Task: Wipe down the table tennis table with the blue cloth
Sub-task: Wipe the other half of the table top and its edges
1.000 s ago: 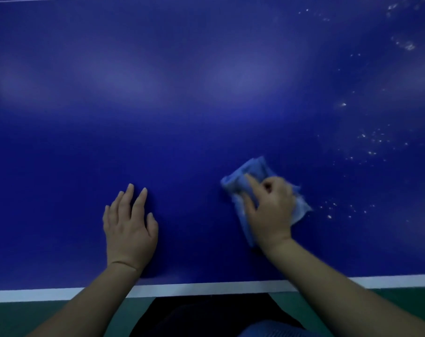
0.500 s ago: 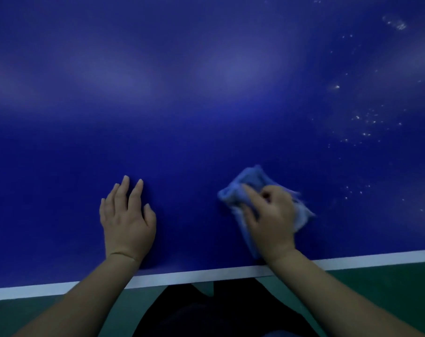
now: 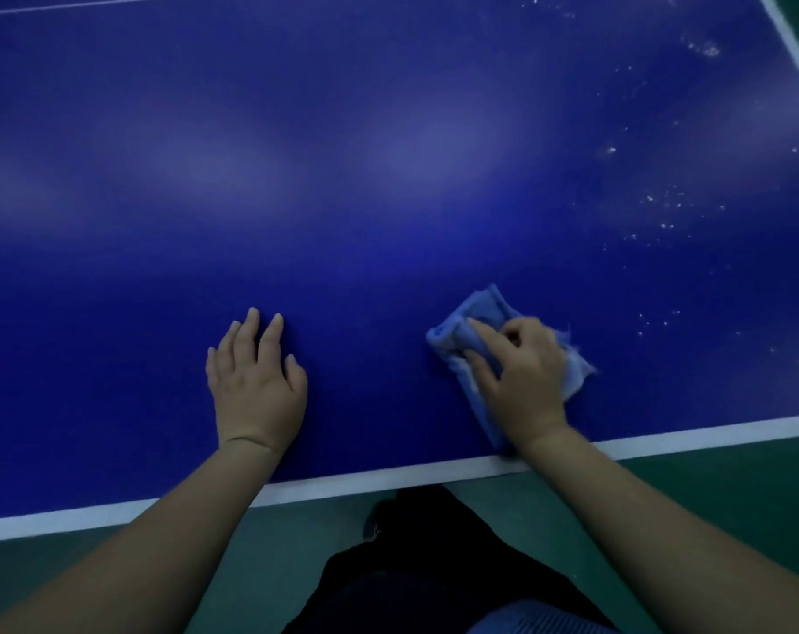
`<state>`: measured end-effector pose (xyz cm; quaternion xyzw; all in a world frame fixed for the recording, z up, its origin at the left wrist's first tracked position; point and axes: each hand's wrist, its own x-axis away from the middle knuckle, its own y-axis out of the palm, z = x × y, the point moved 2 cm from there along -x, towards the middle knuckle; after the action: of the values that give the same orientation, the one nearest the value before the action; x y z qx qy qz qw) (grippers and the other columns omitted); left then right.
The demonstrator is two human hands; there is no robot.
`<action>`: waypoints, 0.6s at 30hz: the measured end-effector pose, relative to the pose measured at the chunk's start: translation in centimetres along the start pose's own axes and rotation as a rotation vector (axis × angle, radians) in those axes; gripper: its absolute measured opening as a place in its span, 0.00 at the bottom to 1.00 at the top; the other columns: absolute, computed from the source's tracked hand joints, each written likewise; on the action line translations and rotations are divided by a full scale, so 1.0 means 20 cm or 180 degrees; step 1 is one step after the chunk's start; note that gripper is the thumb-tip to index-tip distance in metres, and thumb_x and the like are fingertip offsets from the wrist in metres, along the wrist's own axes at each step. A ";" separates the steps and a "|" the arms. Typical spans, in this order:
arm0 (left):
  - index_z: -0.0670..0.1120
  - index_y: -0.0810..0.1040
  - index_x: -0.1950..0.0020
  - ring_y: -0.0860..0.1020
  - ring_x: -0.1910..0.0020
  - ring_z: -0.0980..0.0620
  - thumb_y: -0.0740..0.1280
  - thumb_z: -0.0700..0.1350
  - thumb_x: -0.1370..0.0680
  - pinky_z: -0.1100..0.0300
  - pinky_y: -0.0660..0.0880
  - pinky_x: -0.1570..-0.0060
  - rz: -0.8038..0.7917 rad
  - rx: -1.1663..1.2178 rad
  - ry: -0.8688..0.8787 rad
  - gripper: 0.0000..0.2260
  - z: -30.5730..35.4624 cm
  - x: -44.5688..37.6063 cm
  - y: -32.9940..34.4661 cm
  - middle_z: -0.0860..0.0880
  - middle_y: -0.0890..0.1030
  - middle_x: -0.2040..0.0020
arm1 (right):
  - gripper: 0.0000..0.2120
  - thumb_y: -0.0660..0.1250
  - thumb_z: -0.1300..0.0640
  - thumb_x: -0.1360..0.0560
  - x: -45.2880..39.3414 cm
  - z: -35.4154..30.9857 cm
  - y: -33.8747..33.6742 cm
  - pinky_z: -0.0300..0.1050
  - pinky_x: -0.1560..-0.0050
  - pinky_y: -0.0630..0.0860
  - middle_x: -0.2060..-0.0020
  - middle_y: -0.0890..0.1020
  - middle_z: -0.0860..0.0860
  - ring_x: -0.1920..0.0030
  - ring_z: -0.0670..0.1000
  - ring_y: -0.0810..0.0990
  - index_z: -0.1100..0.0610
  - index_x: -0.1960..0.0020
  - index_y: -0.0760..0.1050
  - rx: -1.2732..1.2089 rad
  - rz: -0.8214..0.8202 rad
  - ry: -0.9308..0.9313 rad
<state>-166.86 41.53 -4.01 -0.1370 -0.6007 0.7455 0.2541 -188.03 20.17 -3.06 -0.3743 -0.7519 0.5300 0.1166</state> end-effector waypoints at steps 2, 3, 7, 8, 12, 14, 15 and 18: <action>0.48 0.65 0.25 0.54 0.23 0.45 0.58 0.46 0.19 0.44 0.48 0.24 -0.0062 0.0098 0.0063 0.22 -0.01 0.01 -0.02 0.46 0.60 0.22 | 0.13 0.68 0.53 0.26 -0.07 0.09 -0.04 0.52 0.63 0.70 0.60 0.76 0.61 0.61 0.60 0.74 0.56 0.44 0.82 0.0167 0.0084 0.0061; 0.48 0.65 0.25 0.55 0.23 0.45 0.58 0.46 0.19 0.45 0.49 0.24 -0.0092 0.0141 0.0147 0.22 -0.01 0.02 -0.03 0.47 0.60 0.22 | 0.13 0.68 0.53 0.25 -0.07 0.19 -0.08 0.53 0.62 0.70 0.59 0.76 0.62 0.60 0.61 0.74 0.57 0.44 0.82 0.0265 0.0187 0.0405; 0.49 0.64 0.25 0.54 0.23 0.45 0.59 0.46 0.19 0.46 0.51 0.24 -0.0150 0.0158 0.0421 0.22 0.02 0.14 -0.06 0.48 0.58 0.22 | 0.15 0.68 0.49 0.24 0.14 0.34 -0.18 0.54 0.57 0.70 0.53 0.73 0.60 0.55 0.61 0.71 0.57 0.42 0.80 0.0367 0.0523 0.1708; 0.49 0.63 0.24 0.54 0.23 0.46 0.59 0.47 0.19 0.47 0.51 0.24 -0.0180 0.0177 0.0454 0.22 0.03 0.18 -0.06 0.48 0.58 0.22 | 0.15 0.68 0.49 0.25 0.19 0.28 -0.16 0.53 0.58 0.69 0.54 0.73 0.60 0.56 0.60 0.71 0.56 0.42 0.80 0.0399 0.0494 0.1666; 0.47 0.66 0.25 0.57 0.24 0.43 0.62 0.47 0.20 0.44 0.52 0.25 -0.0192 0.0208 0.0439 0.23 0.04 0.34 0.01 0.46 0.60 0.22 | 0.13 0.70 0.50 0.26 0.15 -0.09 0.00 0.49 0.63 0.65 0.58 0.75 0.59 0.59 0.59 0.71 0.53 0.43 0.81 0.0127 0.0039 0.0500; 0.46 0.68 0.26 0.59 0.25 0.42 0.64 0.46 0.21 0.42 0.53 0.25 -0.0074 0.0216 0.0452 0.22 0.01 0.41 0.05 0.44 0.63 0.24 | 0.14 0.69 0.50 0.26 0.06 -0.17 0.04 0.50 0.60 0.67 0.56 0.75 0.58 0.57 0.59 0.72 0.53 0.42 0.81 0.0165 -0.0110 0.0129; 0.46 0.68 0.26 0.59 0.25 0.42 0.64 0.46 0.21 0.42 0.53 0.25 -0.0026 0.0213 0.0464 0.22 0.00 0.42 0.06 0.44 0.63 0.24 | 0.16 0.68 0.49 0.25 0.01 -0.15 0.05 0.51 0.58 0.67 0.53 0.75 0.59 0.55 0.60 0.72 0.53 0.40 0.80 0.0226 -0.0112 0.0233; 0.47 0.66 0.26 0.58 0.25 0.43 0.59 0.49 0.20 0.43 0.52 0.26 0.0063 0.0123 0.0520 0.22 -0.02 0.44 0.09 0.44 0.63 0.24 | 0.17 0.66 0.47 0.24 0.03 0.04 -0.01 0.51 0.54 0.67 0.50 0.74 0.58 0.53 0.60 0.72 0.52 0.38 0.78 0.0347 0.0323 0.1381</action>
<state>-174.33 46.30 -4.92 -0.1984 -0.5621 0.7458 0.2974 -189.07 19.95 -3.34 -0.5100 -0.6597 0.4821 0.2689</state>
